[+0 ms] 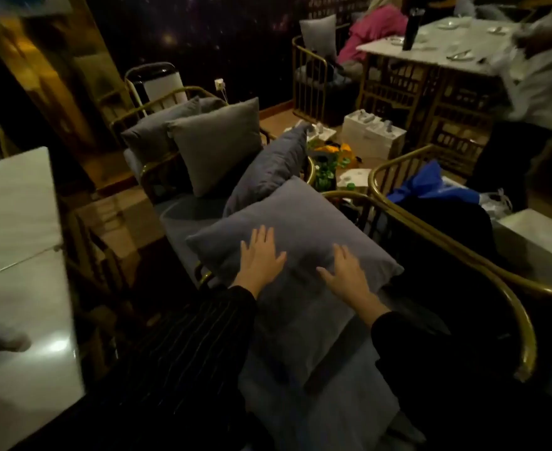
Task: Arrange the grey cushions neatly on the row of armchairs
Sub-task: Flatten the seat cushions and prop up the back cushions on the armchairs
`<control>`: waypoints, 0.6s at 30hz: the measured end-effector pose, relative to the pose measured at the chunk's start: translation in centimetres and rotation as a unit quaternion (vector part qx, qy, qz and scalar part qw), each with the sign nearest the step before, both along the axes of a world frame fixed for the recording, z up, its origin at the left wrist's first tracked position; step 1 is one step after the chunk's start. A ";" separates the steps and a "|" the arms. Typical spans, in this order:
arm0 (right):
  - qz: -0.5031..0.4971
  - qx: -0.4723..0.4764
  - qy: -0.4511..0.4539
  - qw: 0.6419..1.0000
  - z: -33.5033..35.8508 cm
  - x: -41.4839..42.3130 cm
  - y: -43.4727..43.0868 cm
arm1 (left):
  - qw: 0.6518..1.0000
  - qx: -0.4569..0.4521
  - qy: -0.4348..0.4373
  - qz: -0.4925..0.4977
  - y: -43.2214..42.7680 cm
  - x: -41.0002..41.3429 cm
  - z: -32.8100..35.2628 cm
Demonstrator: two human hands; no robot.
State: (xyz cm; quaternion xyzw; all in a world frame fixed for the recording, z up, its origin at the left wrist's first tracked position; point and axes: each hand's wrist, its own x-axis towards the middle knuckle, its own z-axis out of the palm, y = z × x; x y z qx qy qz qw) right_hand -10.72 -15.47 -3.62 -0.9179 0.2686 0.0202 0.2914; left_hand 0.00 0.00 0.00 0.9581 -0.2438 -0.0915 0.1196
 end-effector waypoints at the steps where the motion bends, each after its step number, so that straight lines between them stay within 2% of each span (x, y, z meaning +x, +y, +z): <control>1: -0.026 0.026 0.021 0.999 -0.6 -0.3 0.2 | 1.000 0.020 0.021 0.000 0.1 0.2 -0.5; 5: -0.113 0.131 0.079 0.982 -4.3 -1.3 1.0 | 0.997 0.048 0.066 -0.010 1.2 3.3 -3.3; 11: -0.240 0.234 0.039 0.941 -7.4 0.3 1.9 | 0.996 0.021 0.073 -0.053 0.8 10.8 -4.8; 15: -0.397 0.309 -0.025 0.864 -7.3 2.1 2.1 | 0.991 0.030 0.114 -0.062 0.5 16.2 -4.8; 18: -0.517 0.366 -0.117 0.765 -7.7 2.9 2.3 | 0.987 0.023 0.156 -0.042 0.6 19.4 -5.1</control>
